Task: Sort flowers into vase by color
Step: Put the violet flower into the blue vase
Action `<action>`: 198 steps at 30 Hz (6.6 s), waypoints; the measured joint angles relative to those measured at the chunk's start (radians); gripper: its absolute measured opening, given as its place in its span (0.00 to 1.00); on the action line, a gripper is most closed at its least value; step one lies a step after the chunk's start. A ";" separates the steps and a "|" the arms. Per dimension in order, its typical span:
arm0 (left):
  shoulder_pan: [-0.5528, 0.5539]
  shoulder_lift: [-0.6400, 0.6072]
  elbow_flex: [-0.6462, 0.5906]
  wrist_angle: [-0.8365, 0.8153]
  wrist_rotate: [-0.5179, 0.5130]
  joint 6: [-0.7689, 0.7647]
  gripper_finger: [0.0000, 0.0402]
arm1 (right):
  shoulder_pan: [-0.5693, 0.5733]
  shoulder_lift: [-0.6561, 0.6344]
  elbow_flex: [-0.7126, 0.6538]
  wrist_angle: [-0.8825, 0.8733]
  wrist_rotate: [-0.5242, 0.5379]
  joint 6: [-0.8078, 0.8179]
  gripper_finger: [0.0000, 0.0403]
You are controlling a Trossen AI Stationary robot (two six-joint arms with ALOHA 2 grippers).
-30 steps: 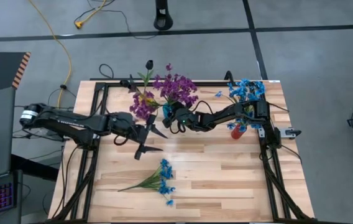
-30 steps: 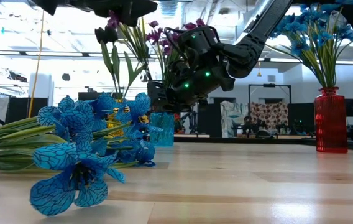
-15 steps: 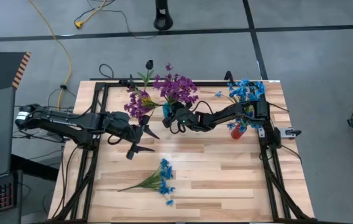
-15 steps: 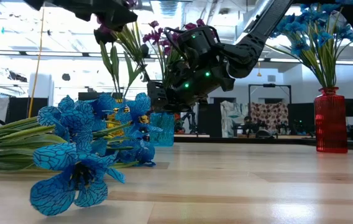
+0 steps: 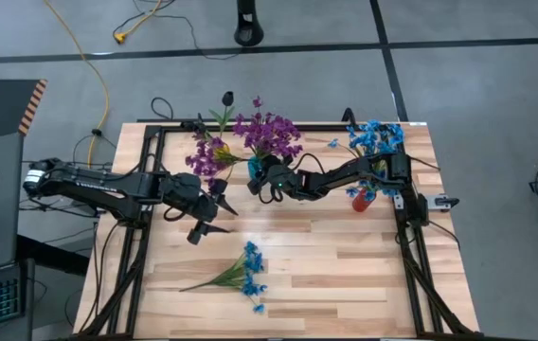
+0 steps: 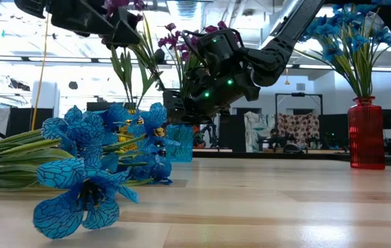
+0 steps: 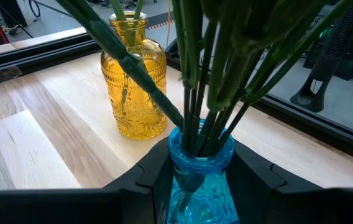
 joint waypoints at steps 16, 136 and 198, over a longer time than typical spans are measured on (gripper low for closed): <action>0.000 0.000 0.000 0.141 0.125 -0.131 0.59 | 0.000 0.000 0.000 0.000 0.000 -0.001 0.39; 0.001 0.000 0.000 0.539 0.018 -0.288 0.59 | 0.321 -0.113 0.014 0.542 -0.145 -0.604 0.62; 0.000 0.000 0.000 0.543 0.010 -0.314 0.59 | 0.259 0.079 0.235 0.673 -0.163 -0.578 0.15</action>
